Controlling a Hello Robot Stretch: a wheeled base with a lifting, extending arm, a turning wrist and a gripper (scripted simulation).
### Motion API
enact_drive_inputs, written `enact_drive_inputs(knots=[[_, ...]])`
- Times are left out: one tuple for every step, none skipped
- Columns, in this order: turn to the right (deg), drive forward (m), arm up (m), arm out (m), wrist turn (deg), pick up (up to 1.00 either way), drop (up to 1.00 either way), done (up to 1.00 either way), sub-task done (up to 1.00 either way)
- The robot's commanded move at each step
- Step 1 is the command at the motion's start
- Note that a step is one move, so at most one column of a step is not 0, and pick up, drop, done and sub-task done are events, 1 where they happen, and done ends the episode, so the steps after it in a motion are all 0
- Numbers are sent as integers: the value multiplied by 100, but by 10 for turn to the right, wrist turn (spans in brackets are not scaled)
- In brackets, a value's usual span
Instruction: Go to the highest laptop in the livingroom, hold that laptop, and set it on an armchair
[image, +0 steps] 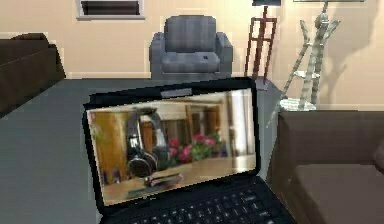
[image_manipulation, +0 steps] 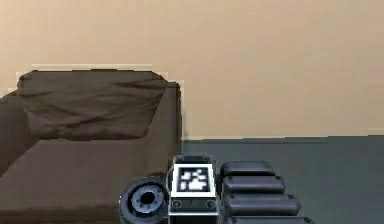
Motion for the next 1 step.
enact_drive_inputs(knots=[[0, 100, 0, 0, 0, 0, 0, 0, 0]])
